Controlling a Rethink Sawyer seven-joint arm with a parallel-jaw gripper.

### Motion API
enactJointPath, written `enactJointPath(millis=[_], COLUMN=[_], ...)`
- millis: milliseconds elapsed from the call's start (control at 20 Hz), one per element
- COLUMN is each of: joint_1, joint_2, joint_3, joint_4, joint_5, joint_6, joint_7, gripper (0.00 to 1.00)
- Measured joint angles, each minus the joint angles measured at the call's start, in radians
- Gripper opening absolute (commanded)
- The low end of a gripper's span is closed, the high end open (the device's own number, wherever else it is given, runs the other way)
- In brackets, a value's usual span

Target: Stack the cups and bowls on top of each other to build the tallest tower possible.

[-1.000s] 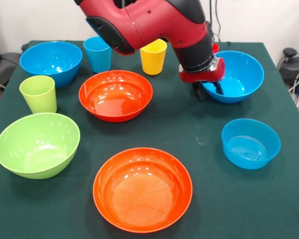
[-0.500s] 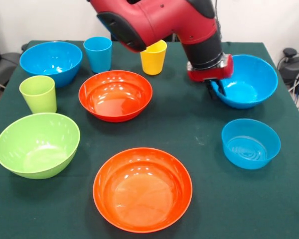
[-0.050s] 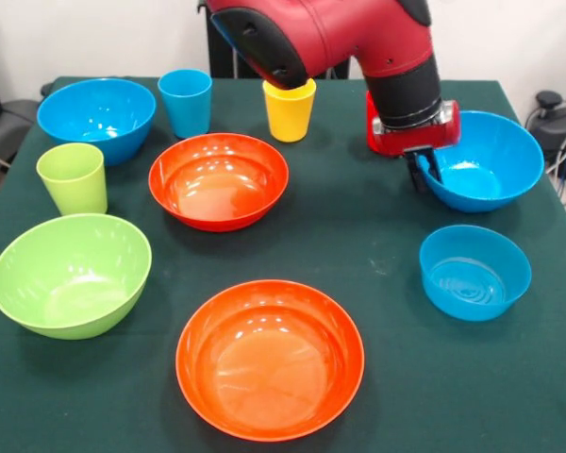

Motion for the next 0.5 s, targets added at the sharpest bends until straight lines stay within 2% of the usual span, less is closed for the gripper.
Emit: enactJointPath(millis=[500], joint_1=[0.028], joint_2=[-0.066], joint_3=[-0.039], joint_4=[-0.011], joint_5=[-0.001], joint_6=[-0.001], joint_7=[0.000], gripper=[0.00])
